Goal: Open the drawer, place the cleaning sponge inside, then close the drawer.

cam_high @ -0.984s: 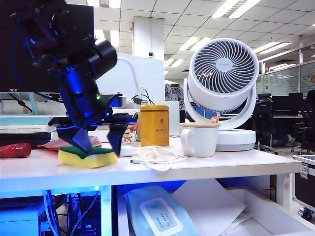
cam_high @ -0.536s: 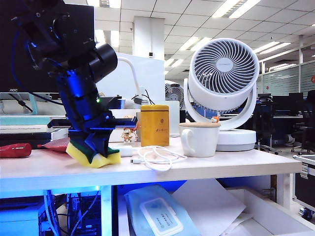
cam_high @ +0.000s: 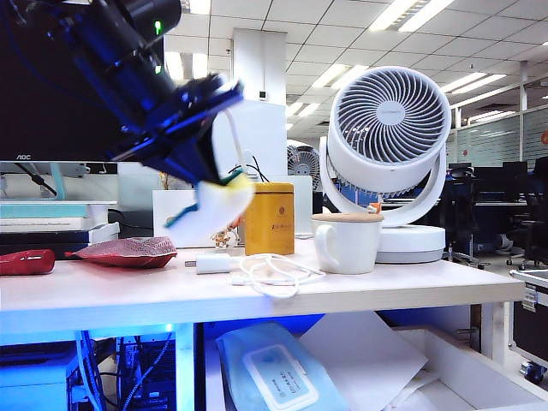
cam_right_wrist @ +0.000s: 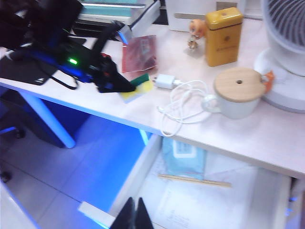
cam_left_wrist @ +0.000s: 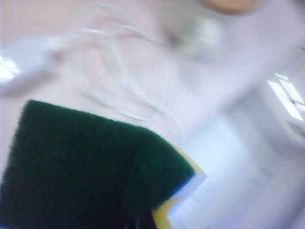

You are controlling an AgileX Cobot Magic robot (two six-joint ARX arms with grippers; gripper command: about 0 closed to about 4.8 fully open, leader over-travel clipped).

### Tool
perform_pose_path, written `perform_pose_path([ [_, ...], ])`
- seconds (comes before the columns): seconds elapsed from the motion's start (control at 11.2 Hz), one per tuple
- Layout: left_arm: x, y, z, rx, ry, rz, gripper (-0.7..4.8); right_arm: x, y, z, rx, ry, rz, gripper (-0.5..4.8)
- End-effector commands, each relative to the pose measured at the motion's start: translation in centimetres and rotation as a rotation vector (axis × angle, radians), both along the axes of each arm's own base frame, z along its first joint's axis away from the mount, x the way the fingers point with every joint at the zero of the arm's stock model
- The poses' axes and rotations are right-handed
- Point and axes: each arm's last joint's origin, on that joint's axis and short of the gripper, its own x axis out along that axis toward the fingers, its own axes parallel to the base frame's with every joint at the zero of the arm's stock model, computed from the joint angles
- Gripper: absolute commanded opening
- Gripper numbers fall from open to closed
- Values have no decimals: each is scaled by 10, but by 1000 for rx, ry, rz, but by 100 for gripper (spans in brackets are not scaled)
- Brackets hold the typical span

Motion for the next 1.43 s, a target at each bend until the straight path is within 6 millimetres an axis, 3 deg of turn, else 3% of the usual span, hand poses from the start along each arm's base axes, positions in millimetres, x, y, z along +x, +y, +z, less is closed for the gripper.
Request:
perform_pose_path([
  [0.09,-17,-24,3,-92,48,-174,-6,2,-1,-2,-54,12,-34,-9],
  [0.45,-43,-81,-13,-108,49,-301,-6,5,-1,-3,-49,28,-33,-9],
  [0.72,-22,-123,-68,-68,183,-336,-6,4,-1,-3,-47,33,-31,-9],
  [0.98,-12,-139,-102,-38,255,-334,-6,4,-1,-3,-45,35,-32,-9],
  [1.34,-13,-146,-121,-48,335,-335,-6,4,-1,-4,-46,43,-32,-9],
  [1.43,-13,-147,-120,-61,336,-345,76,4,-1,-4,-46,48,-32,-9],
])
